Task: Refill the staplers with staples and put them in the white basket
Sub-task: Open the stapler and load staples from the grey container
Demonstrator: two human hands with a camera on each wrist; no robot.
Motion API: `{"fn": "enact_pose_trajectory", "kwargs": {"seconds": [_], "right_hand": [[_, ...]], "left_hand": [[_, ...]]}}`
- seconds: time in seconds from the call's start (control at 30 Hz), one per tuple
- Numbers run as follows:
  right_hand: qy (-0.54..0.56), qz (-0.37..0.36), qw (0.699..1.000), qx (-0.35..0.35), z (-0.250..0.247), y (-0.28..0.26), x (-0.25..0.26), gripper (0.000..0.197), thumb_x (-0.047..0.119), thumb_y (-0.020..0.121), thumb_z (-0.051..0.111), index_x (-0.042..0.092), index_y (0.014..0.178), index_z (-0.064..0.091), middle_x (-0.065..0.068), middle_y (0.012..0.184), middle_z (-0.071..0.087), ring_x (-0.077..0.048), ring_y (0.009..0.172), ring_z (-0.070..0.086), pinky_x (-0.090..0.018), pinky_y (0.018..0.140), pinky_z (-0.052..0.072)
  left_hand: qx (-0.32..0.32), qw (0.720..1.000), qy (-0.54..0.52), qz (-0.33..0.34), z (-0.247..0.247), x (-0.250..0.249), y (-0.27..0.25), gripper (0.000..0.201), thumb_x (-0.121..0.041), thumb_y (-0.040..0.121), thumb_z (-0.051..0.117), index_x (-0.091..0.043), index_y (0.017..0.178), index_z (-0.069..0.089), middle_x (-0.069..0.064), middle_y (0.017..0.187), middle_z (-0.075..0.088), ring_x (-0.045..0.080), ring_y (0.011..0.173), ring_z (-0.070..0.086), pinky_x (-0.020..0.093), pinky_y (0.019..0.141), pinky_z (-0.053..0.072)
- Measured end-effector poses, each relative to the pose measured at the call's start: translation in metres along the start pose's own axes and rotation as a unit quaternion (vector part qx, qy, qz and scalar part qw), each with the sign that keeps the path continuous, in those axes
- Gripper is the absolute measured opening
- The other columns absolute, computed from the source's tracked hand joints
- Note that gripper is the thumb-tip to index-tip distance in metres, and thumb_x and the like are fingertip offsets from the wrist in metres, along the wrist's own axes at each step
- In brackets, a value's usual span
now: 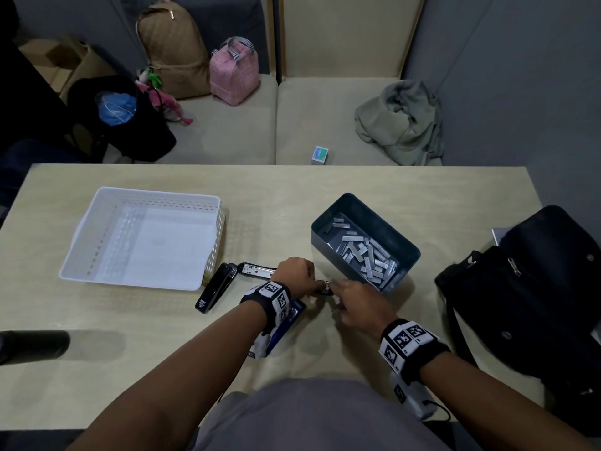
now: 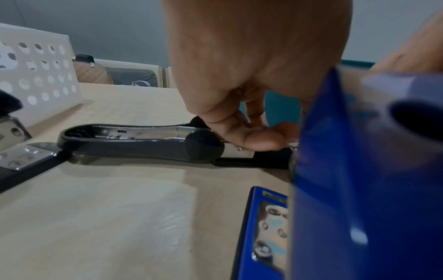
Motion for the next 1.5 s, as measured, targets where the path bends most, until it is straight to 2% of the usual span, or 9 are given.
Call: {"fn": "enact_pose_trajectory", "kwargs": {"seconds": [0.17,0.33,0.5,0.67,0.83,1.0,1.07,1.33,1.5], "right_hand": [[-0.102,-0.031,0.993,0.045,0.006,-0.001,0.001,0.046,0.017,0.093,0.044,0.018,0.139,0.041,-0.013,0.116,0.056,-0.036,0.094,0.064,-0.041,0.076,0.05],[-0.164,-0.028,0.984,0.071,0.01,0.001,0.008,0.036,0.014,0.101,0.033,0.009,0.133,0.048,-0.016,0.114,0.058,-0.035,0.101,0.063,-0.043,0.077,0.051],[-0.184,-0.022,0.978,0.097,0.006,0.004,0.008,0.052,0.013,0.098,0.037,0.026,0.147,0.031,-0.015,0.111,0.062,-0.035,0.101,0.064,-0.042,0.076,0.052],[-0.209,-0.004,0.974,0.091,0.001,0.012,0.02,0.038,0.022,0.099,0.04,0.022,0.136,0.049,-0.011,0.107,0.064,-0.032,0.099,0.066,-0.036,0.07,0.048],[-0.226,-0.002,0.968,0.109,-0.003,0.019,0.026,0.044,0.028,0.094,0.051,0.026,0.137,0.046,-0.007,0.108,0.063,-0.028,0.099,0.066,-0.034,0.07,0.048],[-0.221,-0.012,0.968,0.117,-0.006,0.015,0.025,0.061,0.03,0.091,0.056,0.029,0.146,0.031,-0.01,0.114,0.059,-0.029,0.103,0.064,-0.037,0.075,0.051],[-0.214,-0.015,0.97,0.112,-0.006,0.014,0.024,0.058,0.026,0.093,0.053,0.029,0.146,0.029,-0.012,0.113,0.059,-0.031,0.101,0.064,-0.038,0.076,0.052],[-0.139,0.004,0.983,0.121,0.003,0.021,0.013,0.062,0.015,0.091,0.052,0.039,0.145,0.032,-0.015,0.115,0.057,-0.032,0.101,0.064,-0.041,0.08,0.054],[0.047,0.049,0.997,0.043,-0.002,0.031,0.007,0.045,0.016,0.086,0.065,0.03,0.129,0.059,-0.006,0.108,0.066,-0.02,0.088,0.064,-0.038,0.085,0.056]], "left_hand": [[0.017,1.0,-0.012,-0.013,0.002,-0.001,0.002,0.044,-0.053,0.067,0.077,-0.015,0.084,0.062,0.002,0.08,0.068,0.021,0.074,0.065,0.03,0.065,0.048],[0.003,1.0,0.016,-0.016,0.006,-0.003,0.003,0.045,-0.052,0.059,0.081,-0.014,0.076,0.063,0.005,0.081,0.069,0.023,0.079,0.064,0.03,0.063,0.047],[0.015,0.999,0.044,-0.024,0.001,0.003,0.006,0.05,-0.061,0.06,0.078,-0.016,0.078,0.065,0.004,0.083,0.069,0.024,0.079,0.065,0.03,0.064,0.051],[-0.029,0.984,0.171,-0.039,-0.008,0.009,0.002,0.067,-0.075,0.062,0.064,-0.016,0.093,0.065,0.006,0.098,0.065,0.027,0.084,0.065,0.033,0.068,0.052],[-0.055,0.967,0.23,-0.098,-0.023,0.023,-0.004,0.068,-0.065,0.075,0.057,-0.014,0.12,0.058,0.008,0.116,0.052,0.028,0.099,0.061,0.032,0.069,0.043],[-0.044,0.946,0.269,-0.175,-0.037,0.047,-0.013,0.08,-0.076,0.065,0.047,-0.023,0.125,0.052,0.01,0.133,0.047,0.042,0.124,0.039,0.064,0.098,0.028],[-0.026,0.955,0.234,-0.18,-0.033,0.054,-0.015,0.077,-0.074,0.066,0.045,-0.024,0.124,0.052,0.01,0.129,0.049,0.04,0.122,0.041,0.069,0.097,0.027],[-0.042,0.986,0.146,-0.074,-0.023,0.064,-0.015,0.034,-0.061,0.078,0.05,-0.029,0.089,0.05,0.006,0.104,0.045,0.031,0.104,0.041,0.047,0.085,0.03],[-0.062,0.986,0.142,-0.062,-0.02,0.066,-0.018,0.031,-0.059,0.08,0.051,-0.031,0.091,0.053,0.005,0.101,0.044,0.029,0.103,0.041,0.045,0.085,0.03]]}}
Point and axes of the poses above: each hand's wrist, its own y-axis towards the middle knuckle, its own z-axis out of the palm, x = y × z, the point moved 6 cm from there along y, towards the middle knuckle
